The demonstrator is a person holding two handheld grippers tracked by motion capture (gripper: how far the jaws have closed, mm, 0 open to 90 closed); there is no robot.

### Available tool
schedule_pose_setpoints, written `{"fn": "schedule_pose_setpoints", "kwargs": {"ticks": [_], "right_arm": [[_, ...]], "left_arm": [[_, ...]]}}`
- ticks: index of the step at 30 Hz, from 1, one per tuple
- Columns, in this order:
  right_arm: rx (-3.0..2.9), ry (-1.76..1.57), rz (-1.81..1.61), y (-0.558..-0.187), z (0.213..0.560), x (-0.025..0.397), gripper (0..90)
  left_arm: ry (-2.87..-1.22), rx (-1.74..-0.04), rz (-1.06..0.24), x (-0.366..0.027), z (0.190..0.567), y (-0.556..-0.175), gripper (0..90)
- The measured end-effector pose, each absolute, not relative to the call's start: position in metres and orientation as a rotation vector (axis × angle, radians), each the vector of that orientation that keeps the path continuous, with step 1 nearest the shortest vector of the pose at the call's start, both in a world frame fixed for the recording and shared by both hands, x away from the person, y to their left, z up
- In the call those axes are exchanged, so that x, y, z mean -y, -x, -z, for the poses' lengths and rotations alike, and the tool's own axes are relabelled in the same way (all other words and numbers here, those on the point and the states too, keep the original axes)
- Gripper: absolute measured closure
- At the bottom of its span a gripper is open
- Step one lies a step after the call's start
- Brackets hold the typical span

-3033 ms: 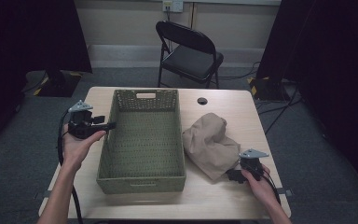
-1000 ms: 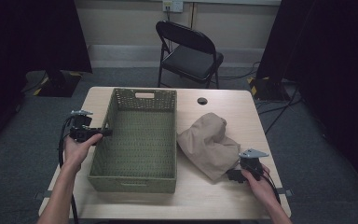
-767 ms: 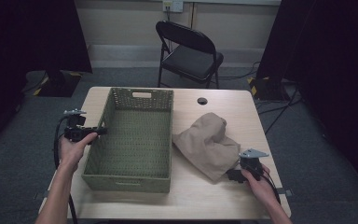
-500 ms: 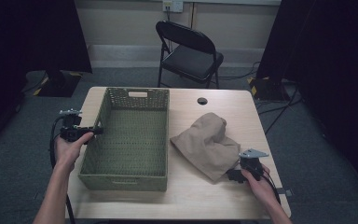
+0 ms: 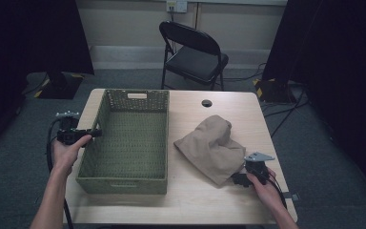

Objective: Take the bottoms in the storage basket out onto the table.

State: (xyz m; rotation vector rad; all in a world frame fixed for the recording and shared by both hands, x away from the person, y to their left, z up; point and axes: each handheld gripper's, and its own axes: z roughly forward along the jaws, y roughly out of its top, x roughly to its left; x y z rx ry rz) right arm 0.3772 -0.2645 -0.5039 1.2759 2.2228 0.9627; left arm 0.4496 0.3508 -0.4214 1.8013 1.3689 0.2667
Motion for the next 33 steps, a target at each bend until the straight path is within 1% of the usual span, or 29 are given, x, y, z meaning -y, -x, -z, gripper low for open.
{"fn": "schedule_pose_setpoints", "kwargs": {"ticks": [6, 12, 16, 22, 24, 25, 27, 29, 33], "right_arm": [[-2.223, -1.276, -0.963, -0.377, 0.504, 0.265, 10.5], [-2.223, -1.275, -0.963, -0.377, 0.504, 0.264, 10.5], [-2.223, -1.275, -0.962, -0.377, 0.504, 0.264, 10.5], [-2.223, -1.275, -0.963, -0.377, 0.504, 0.264, 10.5], [-2.223, -1.275, -0.963, -0.377, 0.504, 0.265, 10.5], [-2.223, -1.274, -0.963, -0.378, 0.504, 0.265, 10.5], [-2.223, -1.274, -0.962, -0.378, 0.504, 0.264, 10.5], [-2.223, -1.274, -0.963, -0.378, 0.504, 0.264, 10.4], [-2.222, -1.276, -0.963, -0.378, 0.504, 0.264, 10.4]], "left_arm": [[-1.824, -1.380, -0.283, -0.359, 0.419, -0.452, 68.6], [-1.804, -1.383, -0.276, -0.366, 0.420, -0.454, 68.4], [-1.820, -1.395, -0.303, -0.369, 0.419, -0.456, 67.5], [-1.791, -1.437, -0.312, -0.373, 0.420, -0.456, 58.6], [-1.797, -1.463, -0.355, -0.373, 0.420, -0.455, 52.4], [-1.789, -1.473, -0.359, -0.373, 0.420, -0.454, 47.4], [-1.792, -1.467, -0.362, -0.374, 0.419, -0.454, 44.0], [-1.755, -1.447, -0.396, -0.377, 0.413, -0.449, 39.4], [-1.717, -1.434, -0.433, -0.380, 0.399, -0.443, 37.8]]}}
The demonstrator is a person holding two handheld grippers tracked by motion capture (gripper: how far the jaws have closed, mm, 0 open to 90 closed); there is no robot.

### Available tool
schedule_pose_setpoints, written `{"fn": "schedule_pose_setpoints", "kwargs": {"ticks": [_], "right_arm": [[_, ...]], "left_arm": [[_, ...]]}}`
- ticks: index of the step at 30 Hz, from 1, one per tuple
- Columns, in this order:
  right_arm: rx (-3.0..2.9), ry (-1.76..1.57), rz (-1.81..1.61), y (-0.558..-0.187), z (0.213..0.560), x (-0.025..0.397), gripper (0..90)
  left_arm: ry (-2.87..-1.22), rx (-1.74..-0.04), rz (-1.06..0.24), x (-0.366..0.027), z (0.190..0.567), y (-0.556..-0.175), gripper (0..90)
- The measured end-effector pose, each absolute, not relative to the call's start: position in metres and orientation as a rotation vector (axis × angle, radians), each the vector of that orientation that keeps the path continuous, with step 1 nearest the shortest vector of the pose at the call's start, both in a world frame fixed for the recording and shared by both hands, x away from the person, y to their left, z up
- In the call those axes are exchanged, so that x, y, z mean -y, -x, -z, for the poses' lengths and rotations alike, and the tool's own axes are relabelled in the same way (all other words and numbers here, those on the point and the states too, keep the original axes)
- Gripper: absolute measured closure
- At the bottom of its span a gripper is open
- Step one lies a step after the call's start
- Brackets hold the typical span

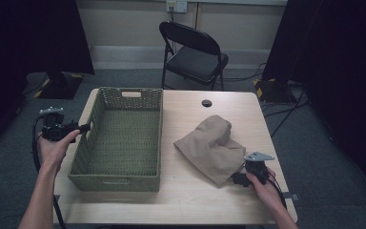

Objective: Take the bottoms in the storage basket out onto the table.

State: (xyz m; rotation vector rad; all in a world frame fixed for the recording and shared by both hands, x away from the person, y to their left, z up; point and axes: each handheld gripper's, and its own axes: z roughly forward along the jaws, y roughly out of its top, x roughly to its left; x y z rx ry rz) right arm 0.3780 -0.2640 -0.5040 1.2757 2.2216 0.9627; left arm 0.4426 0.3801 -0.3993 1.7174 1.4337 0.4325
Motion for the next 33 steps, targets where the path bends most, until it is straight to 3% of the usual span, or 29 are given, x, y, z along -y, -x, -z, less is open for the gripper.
{"fn": "schedule_pose_setpoints", "kwargs": {"ticks": [10, 14, 22, 33], "right_arm": [[-2.222, -1.276, -0.962, -0.378, 0.504, 0.264, 10.4], [-2.222, -1.275, -0.962, -0.378, 0.504, 0.264, 10.4], [-2.222, -1.276, -0.963, -0.378, 0.504, 0.264, 10.4], [-2.222, -1.275, -0.963, -0.378, 0.504, 0.264, 10.5]], "left_arm": [[-1.714, -1.296, -0.441, -0.353, 0.382, -0.429, 40.4], [-1.702, -1.257, -0.386, -0.337, 0.377, -0.428, 40.5], [-1.848, -1.178, -0.386, -0.281, 0.374, -0.436, 39.8], [-1.918, -1.060, -0.334, -0.221, 0.369, -0.443, 36.8]]}}
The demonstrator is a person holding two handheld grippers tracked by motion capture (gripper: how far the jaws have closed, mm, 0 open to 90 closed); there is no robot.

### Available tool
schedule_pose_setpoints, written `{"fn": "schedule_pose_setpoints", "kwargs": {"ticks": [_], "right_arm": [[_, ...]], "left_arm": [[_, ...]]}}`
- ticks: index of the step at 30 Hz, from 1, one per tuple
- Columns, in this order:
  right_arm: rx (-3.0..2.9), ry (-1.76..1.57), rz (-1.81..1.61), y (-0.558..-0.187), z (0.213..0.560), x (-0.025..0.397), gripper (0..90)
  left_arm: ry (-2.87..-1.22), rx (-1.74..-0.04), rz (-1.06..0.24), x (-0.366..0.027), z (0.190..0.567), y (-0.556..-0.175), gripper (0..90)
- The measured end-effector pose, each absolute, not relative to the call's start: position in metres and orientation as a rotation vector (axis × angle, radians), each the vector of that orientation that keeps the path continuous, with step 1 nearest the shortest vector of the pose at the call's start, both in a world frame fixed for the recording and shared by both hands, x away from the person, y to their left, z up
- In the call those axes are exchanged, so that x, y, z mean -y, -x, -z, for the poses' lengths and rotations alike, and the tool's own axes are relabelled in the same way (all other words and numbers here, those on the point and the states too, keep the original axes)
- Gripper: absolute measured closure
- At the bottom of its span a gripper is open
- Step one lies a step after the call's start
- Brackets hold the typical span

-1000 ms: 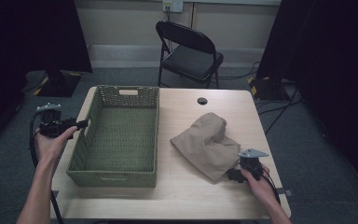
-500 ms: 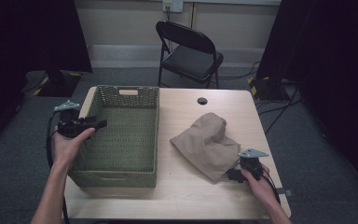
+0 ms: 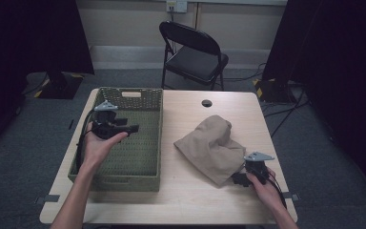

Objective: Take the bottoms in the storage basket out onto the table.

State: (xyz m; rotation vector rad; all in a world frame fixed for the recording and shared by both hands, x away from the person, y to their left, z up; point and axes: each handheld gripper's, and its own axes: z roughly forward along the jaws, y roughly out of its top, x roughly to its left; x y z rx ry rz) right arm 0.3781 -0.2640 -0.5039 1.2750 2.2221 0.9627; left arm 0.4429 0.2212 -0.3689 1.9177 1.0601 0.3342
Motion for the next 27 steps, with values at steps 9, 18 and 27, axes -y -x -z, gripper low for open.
{"fn": "schedule_pose_setpoints", "kwargs": {"ticks": [9, 18, 27], "right_arm": [[-2.222, -1.275, -0.963, -0.378, 0.504, 0.264, 10.5], [-2.222, -1.275, -0.963, -0.378, 0.504, 0.264, 10.4], [-2.222, -1.275, -0.963, -0.378, 0.504, 0.264, 10.4]], "left_arm": [[-1.967, -1.016, -0.294, -0.182, 0.370, -0.456, 35.0], [-2.060, -1.016, -0.236, -0.144, 0.384, -0.473, 32.6], [-2.126, -1.028, -0.195, -0.133, 0.406, -0.483, 43.6]]}}
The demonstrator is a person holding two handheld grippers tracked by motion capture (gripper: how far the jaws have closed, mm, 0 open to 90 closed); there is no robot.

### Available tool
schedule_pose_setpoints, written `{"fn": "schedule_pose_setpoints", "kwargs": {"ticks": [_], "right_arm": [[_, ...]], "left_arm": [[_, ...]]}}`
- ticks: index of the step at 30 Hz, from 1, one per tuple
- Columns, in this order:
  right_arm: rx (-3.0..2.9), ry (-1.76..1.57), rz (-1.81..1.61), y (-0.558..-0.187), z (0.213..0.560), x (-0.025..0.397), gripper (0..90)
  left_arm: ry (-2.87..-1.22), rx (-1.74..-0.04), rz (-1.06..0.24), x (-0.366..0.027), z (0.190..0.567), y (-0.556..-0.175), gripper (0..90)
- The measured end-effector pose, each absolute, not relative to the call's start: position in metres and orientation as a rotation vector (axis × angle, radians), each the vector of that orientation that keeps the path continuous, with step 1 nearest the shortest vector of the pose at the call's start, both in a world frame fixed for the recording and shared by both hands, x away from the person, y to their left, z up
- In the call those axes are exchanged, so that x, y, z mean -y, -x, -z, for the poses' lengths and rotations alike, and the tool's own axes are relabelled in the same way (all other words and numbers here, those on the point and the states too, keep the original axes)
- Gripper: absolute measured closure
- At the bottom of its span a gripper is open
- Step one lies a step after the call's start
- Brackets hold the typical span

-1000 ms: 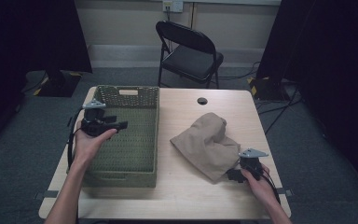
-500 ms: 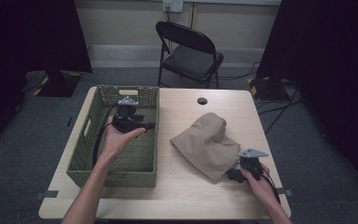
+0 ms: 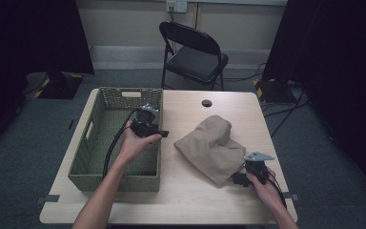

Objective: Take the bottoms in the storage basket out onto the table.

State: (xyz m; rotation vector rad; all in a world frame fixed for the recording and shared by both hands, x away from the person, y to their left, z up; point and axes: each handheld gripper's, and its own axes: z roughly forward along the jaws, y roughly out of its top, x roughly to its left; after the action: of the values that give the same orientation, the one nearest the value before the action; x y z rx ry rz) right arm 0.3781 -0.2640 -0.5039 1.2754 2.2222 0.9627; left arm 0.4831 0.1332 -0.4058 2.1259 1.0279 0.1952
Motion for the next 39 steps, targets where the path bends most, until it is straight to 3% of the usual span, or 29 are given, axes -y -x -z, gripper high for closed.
{"fn": "schedule_pose_setpoints", "kwargs": {"ticks": [14, 25, 39], "right_arm": [[-2.222, -1.275, -0.962, -0.378, 0.504, 0.264, 10.5], [-2.220, -1.279, -0.962, -0.378, 0.504, 0.264, 10.5], [-2.219, -1.280, -0.961, -0.378, 0.504, 0.264, 10.6]], "left_arm": [[-2.109, -1.012, -0.164, -0.136, 0.409, -0.487, 45.9], [-2.093, -1.063, -0.227, -0.142, 0.411, -0.494, 50.6], [-2.016, -1.134, -0.175, -0.165, 0.415, -0.503, 51.4]]}}
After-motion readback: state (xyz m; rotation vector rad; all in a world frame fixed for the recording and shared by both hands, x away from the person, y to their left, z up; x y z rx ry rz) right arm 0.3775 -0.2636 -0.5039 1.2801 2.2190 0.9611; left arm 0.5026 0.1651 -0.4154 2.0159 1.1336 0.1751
